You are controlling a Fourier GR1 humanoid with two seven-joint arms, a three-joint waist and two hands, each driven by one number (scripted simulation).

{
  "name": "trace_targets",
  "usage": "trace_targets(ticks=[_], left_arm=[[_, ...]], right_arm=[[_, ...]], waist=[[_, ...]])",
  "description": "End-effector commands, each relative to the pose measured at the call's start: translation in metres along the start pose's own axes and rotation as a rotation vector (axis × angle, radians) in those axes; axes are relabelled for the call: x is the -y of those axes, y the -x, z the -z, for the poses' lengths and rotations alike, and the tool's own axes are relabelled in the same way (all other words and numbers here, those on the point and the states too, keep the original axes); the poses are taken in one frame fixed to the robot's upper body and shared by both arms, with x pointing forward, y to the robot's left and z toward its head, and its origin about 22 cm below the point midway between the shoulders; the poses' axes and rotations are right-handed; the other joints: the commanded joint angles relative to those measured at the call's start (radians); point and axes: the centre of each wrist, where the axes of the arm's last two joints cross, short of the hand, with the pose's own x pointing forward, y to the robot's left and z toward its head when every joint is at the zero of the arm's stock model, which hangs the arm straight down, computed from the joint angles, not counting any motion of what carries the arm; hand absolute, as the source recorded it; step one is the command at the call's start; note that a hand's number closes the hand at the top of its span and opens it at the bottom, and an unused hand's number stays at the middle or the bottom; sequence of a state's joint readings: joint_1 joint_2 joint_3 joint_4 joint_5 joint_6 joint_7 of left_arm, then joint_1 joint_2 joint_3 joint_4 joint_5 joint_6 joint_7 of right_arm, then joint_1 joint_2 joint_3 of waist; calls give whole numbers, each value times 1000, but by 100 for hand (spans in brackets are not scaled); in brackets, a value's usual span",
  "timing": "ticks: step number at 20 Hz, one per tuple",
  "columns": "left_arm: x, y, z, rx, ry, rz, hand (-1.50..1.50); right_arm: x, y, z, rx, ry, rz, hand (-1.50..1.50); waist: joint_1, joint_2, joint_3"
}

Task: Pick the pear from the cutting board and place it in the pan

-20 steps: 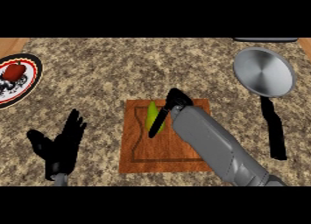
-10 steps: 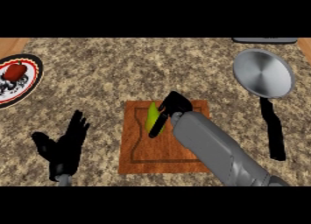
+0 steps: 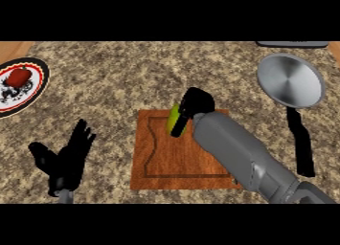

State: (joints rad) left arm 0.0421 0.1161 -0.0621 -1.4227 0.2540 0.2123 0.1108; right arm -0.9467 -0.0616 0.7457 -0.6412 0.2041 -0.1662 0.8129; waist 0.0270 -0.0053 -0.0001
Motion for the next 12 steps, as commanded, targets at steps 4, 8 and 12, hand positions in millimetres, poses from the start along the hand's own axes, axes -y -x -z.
trace_targets(ticks=[4,8,12], left_arm=[[9,2,4,-12,-1,2,0],[5,4,-7,-9,-32,4,0],[-4,2,-6,-17,-39,-13,0]], right_arm=[[10,9,23,76,139,-126,150],[33,-10,12,117,340,-182,150],[50,-29,0,155,603,-132,150]], waist=[[-5,12,0],[-17,3,0],[-33,-4,0]])
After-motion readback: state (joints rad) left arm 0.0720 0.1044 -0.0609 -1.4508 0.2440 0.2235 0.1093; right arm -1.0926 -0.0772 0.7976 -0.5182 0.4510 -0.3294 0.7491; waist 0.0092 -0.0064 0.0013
